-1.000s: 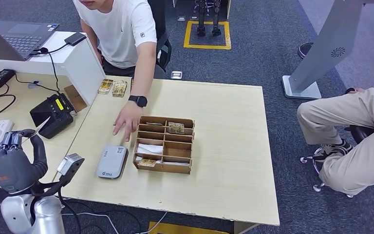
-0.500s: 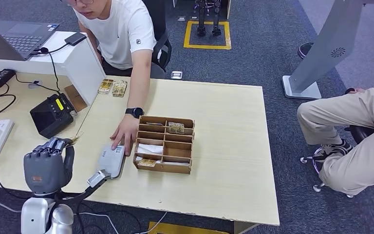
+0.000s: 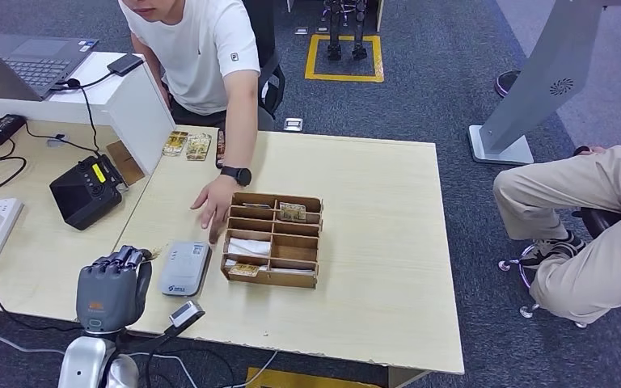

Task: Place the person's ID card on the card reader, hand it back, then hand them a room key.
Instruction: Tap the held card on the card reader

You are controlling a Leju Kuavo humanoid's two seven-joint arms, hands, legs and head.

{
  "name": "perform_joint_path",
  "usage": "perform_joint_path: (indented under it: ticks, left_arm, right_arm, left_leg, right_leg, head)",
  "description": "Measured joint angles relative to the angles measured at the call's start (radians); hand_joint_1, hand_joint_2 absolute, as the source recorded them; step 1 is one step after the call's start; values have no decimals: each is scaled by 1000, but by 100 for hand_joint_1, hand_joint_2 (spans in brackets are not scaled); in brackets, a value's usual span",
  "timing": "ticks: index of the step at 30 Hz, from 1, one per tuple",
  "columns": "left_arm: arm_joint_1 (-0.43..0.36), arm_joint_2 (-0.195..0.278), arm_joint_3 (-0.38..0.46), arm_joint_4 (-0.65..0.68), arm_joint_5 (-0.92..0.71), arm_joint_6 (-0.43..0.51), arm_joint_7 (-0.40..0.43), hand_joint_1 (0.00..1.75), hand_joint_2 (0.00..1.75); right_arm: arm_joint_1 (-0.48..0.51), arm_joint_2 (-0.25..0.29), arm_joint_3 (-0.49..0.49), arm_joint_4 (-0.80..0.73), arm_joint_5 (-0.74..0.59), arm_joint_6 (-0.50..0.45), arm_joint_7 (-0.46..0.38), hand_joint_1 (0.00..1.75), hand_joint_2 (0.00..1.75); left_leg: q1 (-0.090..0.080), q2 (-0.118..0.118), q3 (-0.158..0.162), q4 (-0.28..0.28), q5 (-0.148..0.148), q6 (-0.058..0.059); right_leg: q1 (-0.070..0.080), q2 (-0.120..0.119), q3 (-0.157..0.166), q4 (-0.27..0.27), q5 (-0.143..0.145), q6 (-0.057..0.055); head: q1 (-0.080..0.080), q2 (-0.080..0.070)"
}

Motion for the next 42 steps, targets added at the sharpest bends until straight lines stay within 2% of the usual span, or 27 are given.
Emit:
perform_joint_path:
  ticks: [7,11,17,24,42]
  left_arm:
    - [37,14,-91,41,-38,0,189,175,175]
    - [55,28,-145,60,-41,0,249,175,175]
    - [57,32,-153,63,-41,0,257,175,175]
    - [70,64,-219,100,-43,0,297,175,175]
    - [81,92,-268,134,-44,0,334,175,175]
  right_arm:
    - [0,0,0,3,-3,0,-2,0,175]
    - [1,0,0,6,-4,0,-2,0,175]
    - [1,0,0,6,-4,0,-3,0,175]
    - [1,0,0,9,-7,0,-4,0,175]
    - [1,0,0,9,-16,0,-8,0,175]
  left_leg:
    - [0,0,0,0,0,0]
    - [0,0,0,0,0,0]
    - [0,0,0,0,0,0]
    - [0,0,0,0,0,0]
    - [0,0,0,0,0,0]
  right_leg:
    - [0,0,0,0,0,0]
    - [0,0,0,0,0,0]
    - [0,0,0,0,0,0]
    - [0,0,0,0,0,0]
    - [0,0,0,0,0,0]
  head:
    - [0,0]
    - [0,0]
    - [0,0]
    - [0,0]
    - [0,0]
